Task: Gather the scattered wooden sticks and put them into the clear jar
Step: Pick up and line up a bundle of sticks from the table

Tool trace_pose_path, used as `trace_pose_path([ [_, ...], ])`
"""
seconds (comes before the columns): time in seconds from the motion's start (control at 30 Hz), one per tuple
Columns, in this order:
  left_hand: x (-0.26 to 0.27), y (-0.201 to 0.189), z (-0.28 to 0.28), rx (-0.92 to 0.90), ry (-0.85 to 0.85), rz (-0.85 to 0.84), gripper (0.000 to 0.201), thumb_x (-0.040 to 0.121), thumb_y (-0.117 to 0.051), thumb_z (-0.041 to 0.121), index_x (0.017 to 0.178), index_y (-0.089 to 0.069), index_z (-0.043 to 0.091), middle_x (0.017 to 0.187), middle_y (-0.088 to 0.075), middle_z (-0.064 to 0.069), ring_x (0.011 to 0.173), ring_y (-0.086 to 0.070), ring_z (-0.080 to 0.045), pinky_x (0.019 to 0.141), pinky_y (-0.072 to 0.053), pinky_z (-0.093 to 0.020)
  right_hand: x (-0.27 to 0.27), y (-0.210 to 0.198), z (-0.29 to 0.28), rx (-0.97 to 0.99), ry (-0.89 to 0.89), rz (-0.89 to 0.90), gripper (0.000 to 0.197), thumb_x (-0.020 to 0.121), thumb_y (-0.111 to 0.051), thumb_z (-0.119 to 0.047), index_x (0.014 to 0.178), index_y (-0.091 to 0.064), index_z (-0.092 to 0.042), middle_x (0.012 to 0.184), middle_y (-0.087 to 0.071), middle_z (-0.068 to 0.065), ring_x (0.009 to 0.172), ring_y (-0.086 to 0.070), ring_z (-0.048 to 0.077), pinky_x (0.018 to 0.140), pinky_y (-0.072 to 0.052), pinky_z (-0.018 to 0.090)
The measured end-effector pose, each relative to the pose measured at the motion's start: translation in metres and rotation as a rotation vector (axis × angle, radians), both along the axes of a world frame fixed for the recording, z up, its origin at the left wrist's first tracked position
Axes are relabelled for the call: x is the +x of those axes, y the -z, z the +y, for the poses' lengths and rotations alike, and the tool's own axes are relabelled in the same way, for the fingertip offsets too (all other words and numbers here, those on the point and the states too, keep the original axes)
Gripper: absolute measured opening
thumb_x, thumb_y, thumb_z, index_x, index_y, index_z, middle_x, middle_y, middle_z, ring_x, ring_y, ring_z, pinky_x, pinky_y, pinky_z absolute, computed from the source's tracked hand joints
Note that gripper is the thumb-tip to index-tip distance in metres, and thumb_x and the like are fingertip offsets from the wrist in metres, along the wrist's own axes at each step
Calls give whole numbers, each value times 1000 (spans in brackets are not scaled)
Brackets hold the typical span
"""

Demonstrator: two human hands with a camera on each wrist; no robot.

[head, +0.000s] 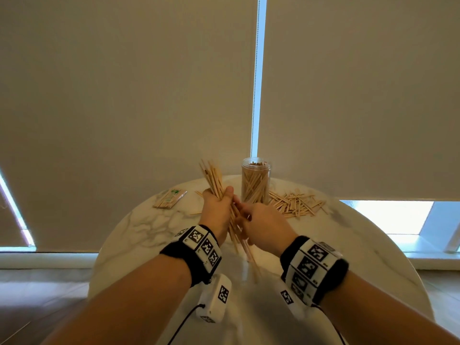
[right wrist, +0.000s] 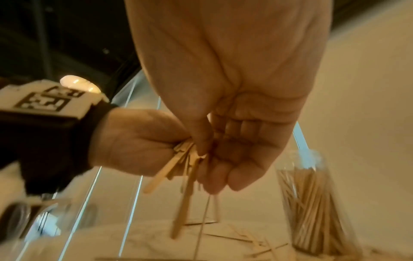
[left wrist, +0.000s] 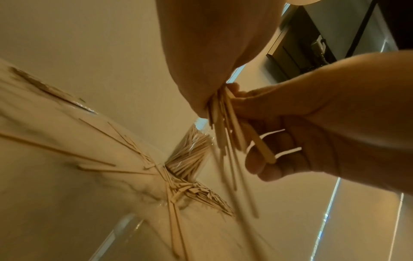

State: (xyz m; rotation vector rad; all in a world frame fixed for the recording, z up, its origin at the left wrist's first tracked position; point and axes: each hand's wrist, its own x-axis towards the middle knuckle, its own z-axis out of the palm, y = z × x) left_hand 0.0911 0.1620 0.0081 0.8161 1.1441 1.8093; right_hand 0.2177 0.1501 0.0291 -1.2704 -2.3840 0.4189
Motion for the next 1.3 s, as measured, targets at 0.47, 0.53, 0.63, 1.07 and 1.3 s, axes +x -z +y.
trace_pose_path([
  [0.47, -5, -5, -4, 112, 43, -67, 19, 100, -58, 25, 91, -54, 8, 65, -51, -2, 51, -45, -11, 54, -43, -29, 7, 20, -8, -426, -88, 216, 15, 100, -55, -11, 99, -68, -4, 85, -78, 6, 73, -75, 16, 74, -63, 30],
  [0.53, -1, -6, -6, 109, 84, -108, 21, 101, -54, 30, 94, -49, 12, 62, -47, 0, 50, -44, -13, 54, -44, -31, 7, 17, -8, -401, -106, 107, 14, 95, -61, -16, 105, -67, -8, 90, -78, 3, 79, -75, 16, 78, -62, 32],
  [0.63, 2, -11, -7, 127, 71, -133, 18, 102, -51, 33, 101, -50, 16, 59, -41, 3, 47, -39, -11, 53, -44, -31, 8, 16, -8, -446, -141, -85, 32, 89, -71, -28, 115, -64, -10, 97, -78, 2, 87, -74, 14, 86, -60, 33],
  [1.07, -11, -5, -30, -59, 286, 521, 35, 92, -67, 41, 73, -49, 18, 53, -40, 6, 44, -32, -12, 46, -31, -27, 26, -18, 10, -89, 71, 345, 29, 104, -43, -44, 104, -62, -21, 93, -68, -5, 87, -65, 15, 70, -50, 28],
  [1.3, 2, 1, -32, -140, 363, 766, 29, 91, -68, 35, 72, -54, 18, 57, -46, 2, 45, -38, -12, 49, -36, -27, 12, -50, 22, -140, 20, 367, 45, 106, -33, -41, 102, -68, -13, 102, -69, 2, 94, -62, 19, 86, -46, 34],
])
